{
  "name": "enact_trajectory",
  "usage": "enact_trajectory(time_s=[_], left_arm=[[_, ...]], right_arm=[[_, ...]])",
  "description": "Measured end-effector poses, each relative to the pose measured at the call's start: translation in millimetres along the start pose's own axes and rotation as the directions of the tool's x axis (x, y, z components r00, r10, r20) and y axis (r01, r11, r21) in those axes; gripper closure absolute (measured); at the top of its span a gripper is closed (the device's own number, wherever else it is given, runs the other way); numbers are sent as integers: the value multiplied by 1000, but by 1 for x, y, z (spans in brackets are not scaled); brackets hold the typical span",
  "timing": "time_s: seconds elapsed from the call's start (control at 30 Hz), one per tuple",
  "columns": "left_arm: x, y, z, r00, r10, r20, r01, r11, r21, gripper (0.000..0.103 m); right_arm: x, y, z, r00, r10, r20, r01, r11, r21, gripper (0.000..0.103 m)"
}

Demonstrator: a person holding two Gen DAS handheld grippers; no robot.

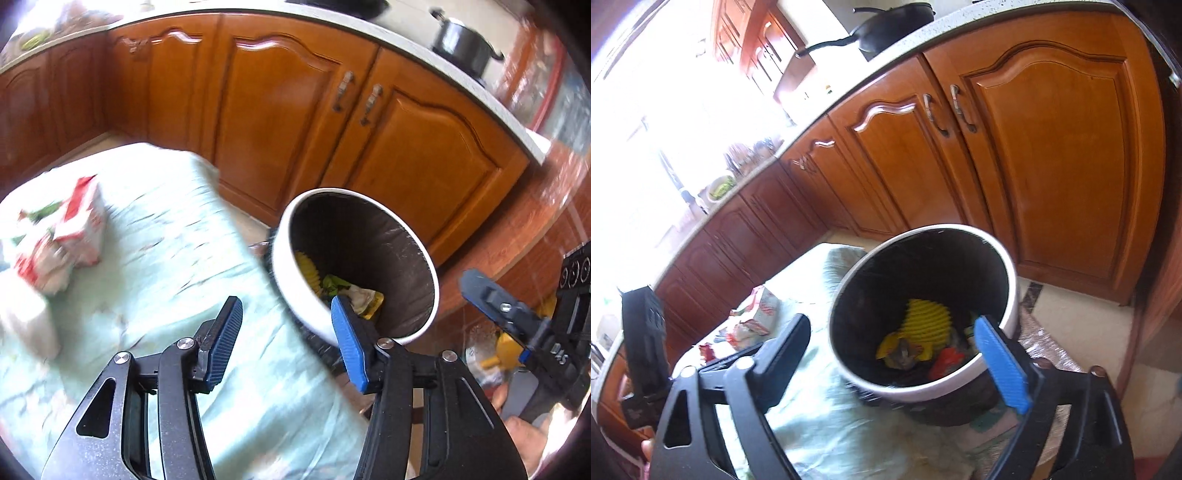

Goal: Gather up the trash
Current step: 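Move both tools back over the table toward the red chip bag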

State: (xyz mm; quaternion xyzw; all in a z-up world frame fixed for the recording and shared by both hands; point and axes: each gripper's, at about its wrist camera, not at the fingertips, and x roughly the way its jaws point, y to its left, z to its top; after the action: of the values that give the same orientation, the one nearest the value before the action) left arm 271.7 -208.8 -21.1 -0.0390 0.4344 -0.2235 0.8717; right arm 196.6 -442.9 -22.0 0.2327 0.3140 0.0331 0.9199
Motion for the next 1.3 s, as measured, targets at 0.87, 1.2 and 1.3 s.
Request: enact_trajectory(time_s=[0.87, 1.2, 1.3], left_arm=[[-116, 152, -74, 977, 194, 92, -165, 953, -255, 46], [-132, 193, -80, 961, 261, 90, -222, 923, -315, 46], [-137, 206, -79, 955, 281, 92, -237, 914, -331, 46]], right_arm=[[34, 135, -77, 965, 225, -136, -248, 952, -179, 5], [59, 173, -79, 936, 252, -245, -305, 928, -213, 5], [69, 182, -78, 927, 255, -276, -320, 921, -223, 5]])
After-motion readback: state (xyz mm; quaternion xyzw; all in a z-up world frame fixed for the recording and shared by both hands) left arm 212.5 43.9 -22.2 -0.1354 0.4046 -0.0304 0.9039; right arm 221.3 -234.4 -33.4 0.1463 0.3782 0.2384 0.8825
